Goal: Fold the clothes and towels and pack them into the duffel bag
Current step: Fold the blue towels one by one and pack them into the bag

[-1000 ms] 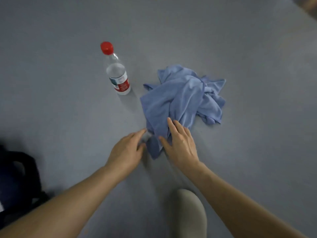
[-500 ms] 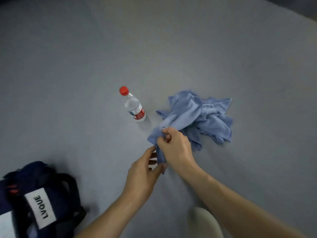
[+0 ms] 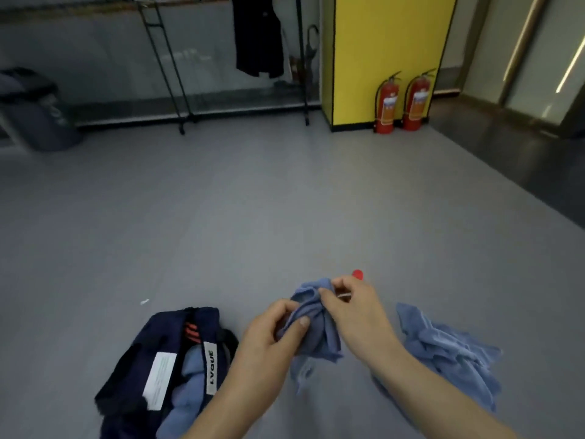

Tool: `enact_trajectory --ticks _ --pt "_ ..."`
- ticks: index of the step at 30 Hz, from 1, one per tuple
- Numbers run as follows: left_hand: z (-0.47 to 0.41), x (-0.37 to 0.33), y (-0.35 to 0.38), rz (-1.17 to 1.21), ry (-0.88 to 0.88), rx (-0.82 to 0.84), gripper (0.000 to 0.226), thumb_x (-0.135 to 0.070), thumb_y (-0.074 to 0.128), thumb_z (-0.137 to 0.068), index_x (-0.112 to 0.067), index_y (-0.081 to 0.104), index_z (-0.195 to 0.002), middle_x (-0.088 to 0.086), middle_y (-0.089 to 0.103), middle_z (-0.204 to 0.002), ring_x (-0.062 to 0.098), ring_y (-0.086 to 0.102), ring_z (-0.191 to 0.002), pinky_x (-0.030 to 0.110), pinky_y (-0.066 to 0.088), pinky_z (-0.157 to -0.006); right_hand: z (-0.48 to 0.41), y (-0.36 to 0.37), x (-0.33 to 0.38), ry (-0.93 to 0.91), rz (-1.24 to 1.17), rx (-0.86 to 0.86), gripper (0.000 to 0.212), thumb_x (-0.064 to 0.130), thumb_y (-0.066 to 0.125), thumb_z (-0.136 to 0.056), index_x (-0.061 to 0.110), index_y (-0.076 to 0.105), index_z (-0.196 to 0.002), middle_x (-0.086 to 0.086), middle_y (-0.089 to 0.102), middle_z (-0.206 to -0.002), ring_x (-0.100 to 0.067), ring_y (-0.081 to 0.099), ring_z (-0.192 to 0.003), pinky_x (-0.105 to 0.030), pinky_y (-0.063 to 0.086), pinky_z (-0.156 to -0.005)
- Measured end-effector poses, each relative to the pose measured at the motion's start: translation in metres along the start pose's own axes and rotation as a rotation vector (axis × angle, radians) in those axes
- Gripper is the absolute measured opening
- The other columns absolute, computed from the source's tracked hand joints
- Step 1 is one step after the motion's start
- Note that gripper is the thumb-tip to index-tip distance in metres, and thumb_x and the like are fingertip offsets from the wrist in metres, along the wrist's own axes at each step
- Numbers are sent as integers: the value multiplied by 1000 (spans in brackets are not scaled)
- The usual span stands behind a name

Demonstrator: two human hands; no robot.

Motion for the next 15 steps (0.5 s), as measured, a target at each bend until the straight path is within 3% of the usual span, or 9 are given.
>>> enact_trajectory --ticks 2,4,7,11,13,15 --pt "3 3 -12 -2 -24 4 24 -12 59 -99 -31 69 -87 -5 70 -80 6 62 -77 27 50 -74 8 14 2 75 -49 0 16 15 64 -92 12 67 -77 2 67 -67 -5 62 -62 -30 49 -68" --pt "5 8 -32 73 -57 -51 8 -19 62 -96 -19 68 -90 5 69 -82 10 61 -79 28 48 -74 16 30 8 158 -124 -6 18 13 63 -94 6 69 -80 2 68 -65 -3 62 -60 -19 49 -62" --pt "5 14 -54 200 -100 -134 29 -27 60 -88 1 56 -88 8 57 -75 13 53 -75 26 44 -68 31 55 22 217 -166 5 23 23 61 -97 14 71 -79 6 71 -71 -11 67 -77 -17 45 -60" --pt "4 25 -74 264 -209 -193 29 -9 54 -98 -10 45 -71 -7 51 -60 5 49 -63 17 43 -60 51 91 35 194 -96 161 25 44 74 -84 23 66 -96 9 71 -86 -7 67 -87 -21 48 -71" --pt "0 33 -86 298 -224 -244 22 -11 57 -97 -8 56 -76 -2 65 -67 10 62 -71 25 52 -67 52 94 38 101 33 179 23 38 77 -82 32 63 -100 14 69 -86 -3 65 -83 -24 52 -73" --pt "-1 35 -94 389 -250 -259 21 -21 63 -92 0 64 -92 15 74 -89 28 72 -89 45 59 -83 49 93 42 -1 205 180 20 30 71 -87 37 60 -101 17 68 -84 -3 63 -81 -28 53 -75"
Point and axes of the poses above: each hand's wrist, its own z-axis away from the middle knuckle, its own y-axis out of the palm, x = y × z, the point moved 8 cm from there along -z, towards the middle knuckle
